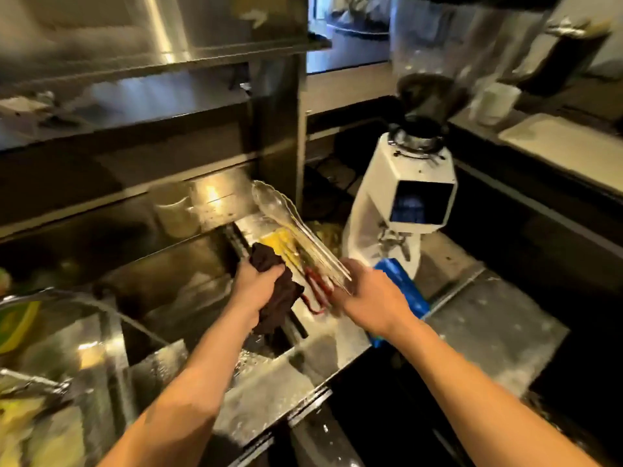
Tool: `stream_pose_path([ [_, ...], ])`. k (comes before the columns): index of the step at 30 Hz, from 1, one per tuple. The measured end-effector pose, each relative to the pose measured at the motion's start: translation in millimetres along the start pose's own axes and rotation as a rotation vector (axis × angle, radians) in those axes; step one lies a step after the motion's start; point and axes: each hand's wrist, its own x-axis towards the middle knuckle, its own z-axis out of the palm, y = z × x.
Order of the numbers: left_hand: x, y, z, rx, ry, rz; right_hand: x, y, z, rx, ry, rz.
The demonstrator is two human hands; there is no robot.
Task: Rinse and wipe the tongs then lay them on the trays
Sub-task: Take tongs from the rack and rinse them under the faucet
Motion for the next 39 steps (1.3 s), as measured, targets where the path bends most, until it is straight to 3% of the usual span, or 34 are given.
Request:
stream_pose_path([
  [6, -46.3, 12.0, 168.4, 0.08, -0.25, 0.054, -60.0, 121.4, -101.6, 0.155, 0.135, 0.242],
  [11, -95.6, 9.7, 308.4, 0.074, -0.476, -0.01, -112.9, 223.6, -166.0, 0.29, 0.244, 0.432],
  [17, -160.8, 1.9, 442.5, 0.028, -0.699, -0.093, -164.7, 292.5, -241.1, 1.274, 0.367, 0.628],
  [20, -185.8, 6.0, 494.3, 0.064, -0.779, -0.068, -185.5, 317.1, -283.4, 1.474, 0.466, 0.552],
  [24, -203.7, 16.3, 540.9, 0.103, -0.875, -0.084, -182.4, 351.2, -338.2, 1.096, 0.632, 0.711],
  [28, -202.6, 22.8, 565.6, 0.138, -0.925, -0.097, -151.3, 388.3, -385.0, 0.385, 0.515, 0.915],
  [31, -195.7, 26.4, 575.7, 0.148, -0.941, -0.1, -124.5, 409.0, -400.1, -0.039, 0.454, 0.956],
  [34, -188.1, 28.3, 580.7, 0.155, -0.929, -0.098, -103.1, 421.2, -400.4, -0.218, 0.453, 0.967],
  [39, -179.9, 28.3, 578.7, 0.115, -0.901, -0.12, -88.1, 426.2, -399.1, -0.312, 0.445, 1.009],
])
